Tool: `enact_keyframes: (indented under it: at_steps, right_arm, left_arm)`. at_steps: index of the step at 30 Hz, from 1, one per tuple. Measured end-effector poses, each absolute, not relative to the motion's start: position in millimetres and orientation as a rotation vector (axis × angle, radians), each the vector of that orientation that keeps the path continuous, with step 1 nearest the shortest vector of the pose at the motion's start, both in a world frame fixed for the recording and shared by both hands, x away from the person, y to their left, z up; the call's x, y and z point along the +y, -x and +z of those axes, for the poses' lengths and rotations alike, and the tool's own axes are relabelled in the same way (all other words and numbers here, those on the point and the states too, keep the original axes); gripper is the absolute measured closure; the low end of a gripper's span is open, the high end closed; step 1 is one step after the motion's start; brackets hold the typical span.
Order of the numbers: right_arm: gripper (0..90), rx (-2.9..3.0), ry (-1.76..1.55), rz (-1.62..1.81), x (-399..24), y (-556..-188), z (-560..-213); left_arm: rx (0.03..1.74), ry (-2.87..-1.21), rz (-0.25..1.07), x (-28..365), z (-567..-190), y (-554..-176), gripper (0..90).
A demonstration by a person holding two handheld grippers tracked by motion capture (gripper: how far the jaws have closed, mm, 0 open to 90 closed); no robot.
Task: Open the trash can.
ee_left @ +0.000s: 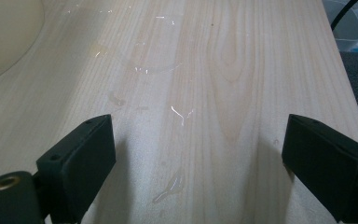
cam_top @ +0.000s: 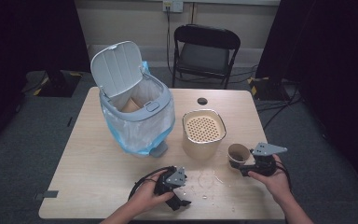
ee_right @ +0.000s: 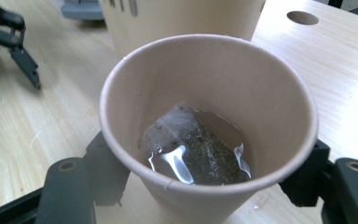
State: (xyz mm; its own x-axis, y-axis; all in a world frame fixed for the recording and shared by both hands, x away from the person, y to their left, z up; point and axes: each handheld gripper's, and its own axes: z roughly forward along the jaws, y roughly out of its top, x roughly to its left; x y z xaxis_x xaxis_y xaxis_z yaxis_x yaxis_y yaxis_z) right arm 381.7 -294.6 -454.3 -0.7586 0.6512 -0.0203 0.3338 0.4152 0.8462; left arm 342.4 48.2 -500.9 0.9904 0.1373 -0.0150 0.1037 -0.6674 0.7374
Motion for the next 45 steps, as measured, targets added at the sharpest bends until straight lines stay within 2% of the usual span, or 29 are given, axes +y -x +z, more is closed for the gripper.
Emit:
enact_keyframes:
  at_steps: [45]
  right_arm:
    - [31.2,2.236,-0.839,1.198,-302.4,-455.3,-411.2]
  left_arm:
    - [0.176,-2.309,0.053,47.5,-501.3,-342.7,7.1]
